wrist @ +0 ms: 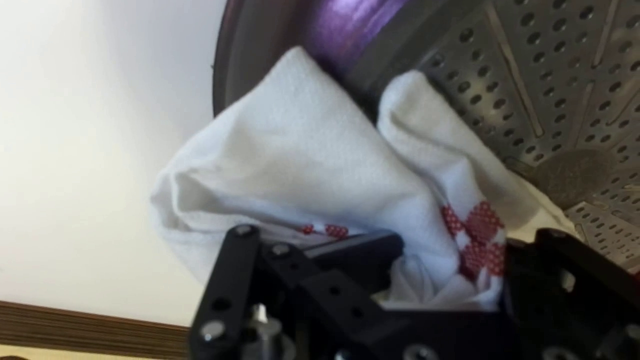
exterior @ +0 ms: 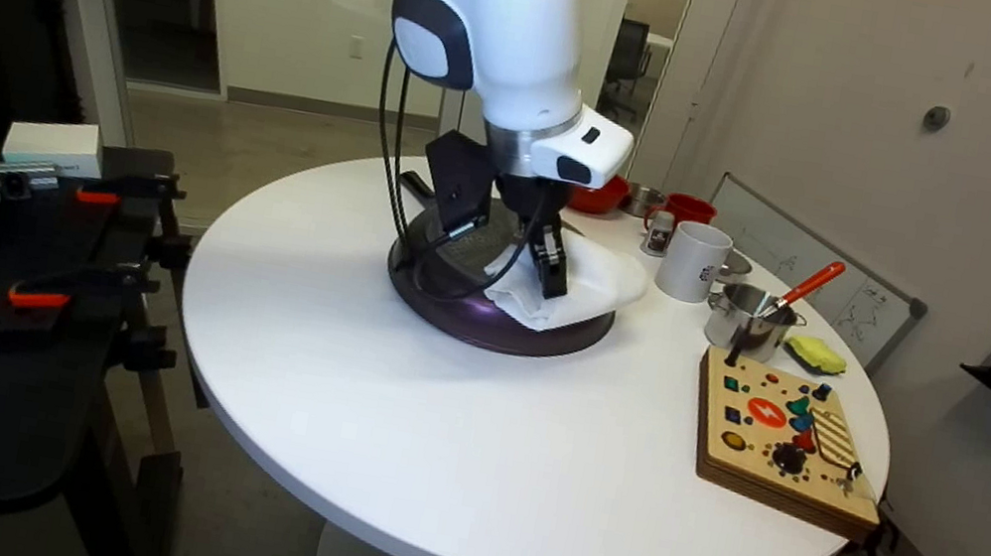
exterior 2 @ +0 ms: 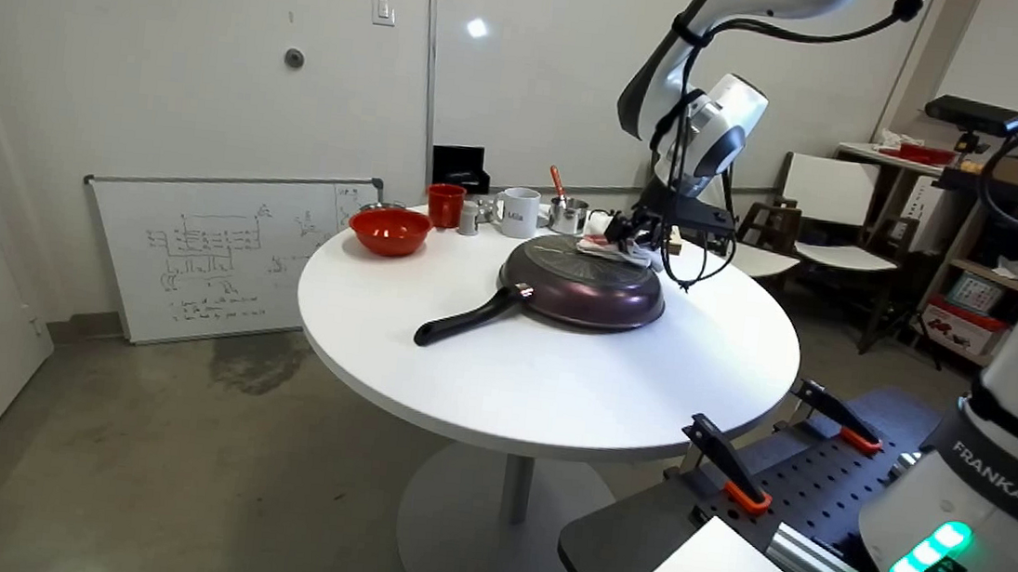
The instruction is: Pick the cloth and wipe the bottom of the pan
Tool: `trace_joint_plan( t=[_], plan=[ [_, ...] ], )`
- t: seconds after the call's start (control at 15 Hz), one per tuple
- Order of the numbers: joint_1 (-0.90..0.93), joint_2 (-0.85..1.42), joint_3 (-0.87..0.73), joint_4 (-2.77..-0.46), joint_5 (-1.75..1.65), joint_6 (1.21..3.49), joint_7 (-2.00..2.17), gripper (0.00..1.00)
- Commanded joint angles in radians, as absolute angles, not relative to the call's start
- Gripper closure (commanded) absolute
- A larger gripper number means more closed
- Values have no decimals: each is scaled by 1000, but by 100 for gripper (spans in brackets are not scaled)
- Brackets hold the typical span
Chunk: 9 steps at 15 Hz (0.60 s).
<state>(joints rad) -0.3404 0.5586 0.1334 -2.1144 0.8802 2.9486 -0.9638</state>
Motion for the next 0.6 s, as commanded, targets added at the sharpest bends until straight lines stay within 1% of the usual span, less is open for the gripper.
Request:
trace_joint_plan(
  t=[0.0, 0.53],
  plan=[
    [-309, 499, 158, -2145, 878, 2920, -948, 98],
    [-289, 392, 288, -2247, 888, 2803, -987, 98]
  ],
)
